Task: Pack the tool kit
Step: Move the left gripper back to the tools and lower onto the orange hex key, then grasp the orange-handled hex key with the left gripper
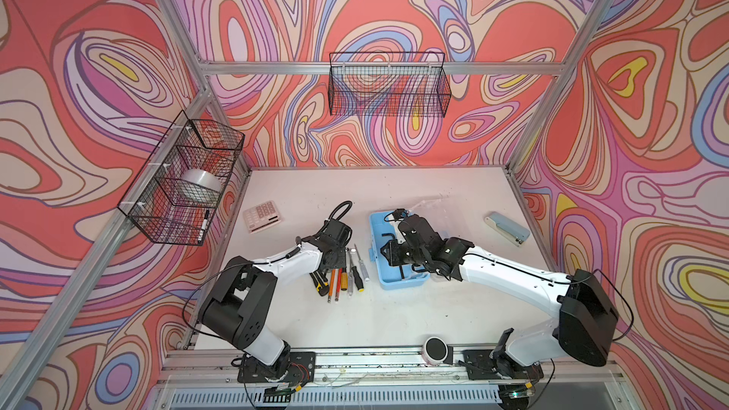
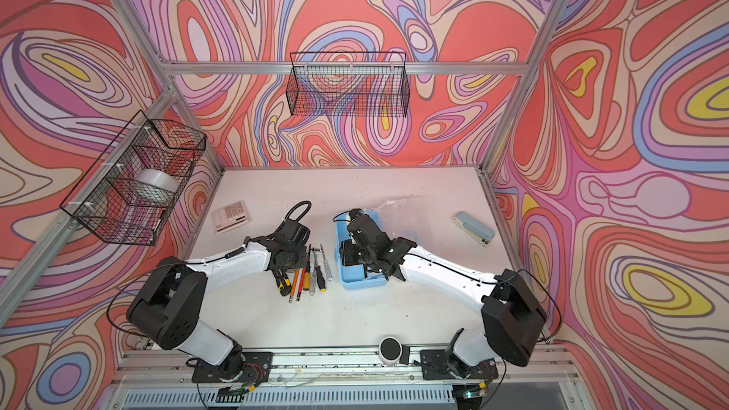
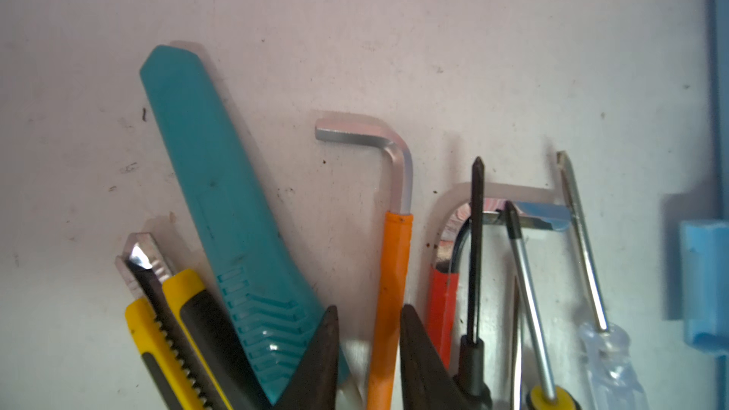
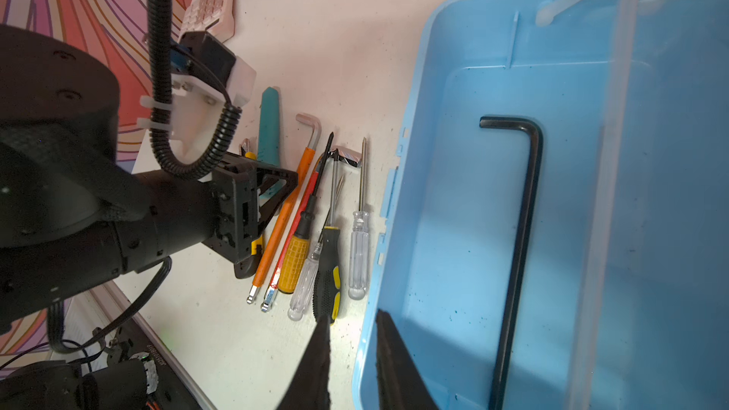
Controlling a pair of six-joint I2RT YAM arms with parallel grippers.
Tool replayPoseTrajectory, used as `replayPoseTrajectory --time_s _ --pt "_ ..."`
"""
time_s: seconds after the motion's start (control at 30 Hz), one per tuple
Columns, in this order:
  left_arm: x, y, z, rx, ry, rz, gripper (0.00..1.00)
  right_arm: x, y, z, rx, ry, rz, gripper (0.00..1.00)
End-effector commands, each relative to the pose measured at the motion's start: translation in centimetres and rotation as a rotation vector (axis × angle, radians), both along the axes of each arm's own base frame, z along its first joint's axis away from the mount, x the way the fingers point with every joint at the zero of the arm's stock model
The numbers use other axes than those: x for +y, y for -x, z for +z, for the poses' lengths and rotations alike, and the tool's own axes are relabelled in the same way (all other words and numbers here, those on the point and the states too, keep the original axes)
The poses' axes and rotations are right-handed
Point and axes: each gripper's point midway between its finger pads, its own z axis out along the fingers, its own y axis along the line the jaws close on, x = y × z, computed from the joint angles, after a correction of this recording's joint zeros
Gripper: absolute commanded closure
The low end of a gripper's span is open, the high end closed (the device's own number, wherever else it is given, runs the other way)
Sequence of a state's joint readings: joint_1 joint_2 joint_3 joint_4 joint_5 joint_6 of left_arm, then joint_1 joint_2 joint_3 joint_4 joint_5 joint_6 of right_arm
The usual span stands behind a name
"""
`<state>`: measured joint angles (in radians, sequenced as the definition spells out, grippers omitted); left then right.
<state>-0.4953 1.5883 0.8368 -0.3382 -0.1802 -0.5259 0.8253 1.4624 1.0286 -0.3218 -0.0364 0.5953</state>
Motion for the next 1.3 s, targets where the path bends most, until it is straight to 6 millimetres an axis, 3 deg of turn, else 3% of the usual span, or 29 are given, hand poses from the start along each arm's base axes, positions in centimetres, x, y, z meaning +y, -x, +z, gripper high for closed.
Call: replayPoseTrajectory --time_s 0.0,0.43,0.53,0.6,0.9,1.27 --pt "-0.4 -0.7 -0.2 -0.006 0.013 -0.011 0.74 -0.1 -0.2 -0.1 -0.012 0.001 -0.02 0.79" --pt "-0.6 -0.6 -1.5 0.023 0.014 -0.004 0.82 -0.2 -0.4 -0.8 -0.006 0.013 -0.027 0.79" --pt "-0.4 -0.6 -1.8 0.026 0.007 0.011 0.89 -0.4 -0.3 -0.9 -0.008 0.019 -0.034 0.79" --pt "-0.3 -0.6 -2.2 0.035 0.001 0.021 1.0 -0.6 -0.4 -1.0 -0.011 0.026 -0.042 0.79" --pt "-0.2 -1.1 -2.6 0.042 -0.019 0.034 1.0 -0.5 -0.6 -1.4 -0.007 0.03 -0.048 0.79" --pt "0.8 -1.5 -0.7 -0.004 -0.073 0.029 1.0 0.1 -0.9 -1.7 -0.001 0.015 -0.045 0.79"
